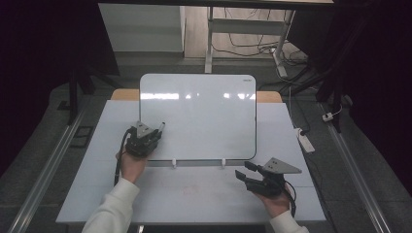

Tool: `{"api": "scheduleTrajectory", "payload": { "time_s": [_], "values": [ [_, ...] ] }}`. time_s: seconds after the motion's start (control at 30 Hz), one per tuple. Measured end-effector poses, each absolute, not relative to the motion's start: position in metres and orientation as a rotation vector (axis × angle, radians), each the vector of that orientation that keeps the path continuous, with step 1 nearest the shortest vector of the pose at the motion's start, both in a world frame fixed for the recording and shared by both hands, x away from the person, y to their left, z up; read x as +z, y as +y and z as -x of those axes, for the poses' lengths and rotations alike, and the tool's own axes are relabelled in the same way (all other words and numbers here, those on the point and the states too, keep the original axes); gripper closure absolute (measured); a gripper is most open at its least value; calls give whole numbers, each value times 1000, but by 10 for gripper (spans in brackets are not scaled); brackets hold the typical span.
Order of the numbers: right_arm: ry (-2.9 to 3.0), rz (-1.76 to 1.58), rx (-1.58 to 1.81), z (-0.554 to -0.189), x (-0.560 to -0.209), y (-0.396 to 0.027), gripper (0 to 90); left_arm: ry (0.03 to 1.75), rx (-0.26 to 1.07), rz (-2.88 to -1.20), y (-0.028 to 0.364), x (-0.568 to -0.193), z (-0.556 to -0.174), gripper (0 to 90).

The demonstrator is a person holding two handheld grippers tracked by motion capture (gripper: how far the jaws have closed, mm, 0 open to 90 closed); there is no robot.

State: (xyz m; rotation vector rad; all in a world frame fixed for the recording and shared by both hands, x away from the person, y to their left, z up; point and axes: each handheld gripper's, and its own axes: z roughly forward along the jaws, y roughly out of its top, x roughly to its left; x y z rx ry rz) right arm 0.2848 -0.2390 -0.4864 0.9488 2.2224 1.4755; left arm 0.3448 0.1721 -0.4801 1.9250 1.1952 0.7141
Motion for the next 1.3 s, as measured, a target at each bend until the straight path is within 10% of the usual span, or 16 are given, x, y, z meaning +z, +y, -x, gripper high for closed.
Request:
{"api": "scheduleTrajectory", "payload": {
  "time_s": [0.8,1.3],
  "values": [
    [2205,-937,1431,-287,-489,-257,455,1103,633,-1994,194,-455,-302,468],
    [2186,-846,1305,-285,-501,-295,436,1089,358,-1925,238,-491,-240,344]
  ]
}}
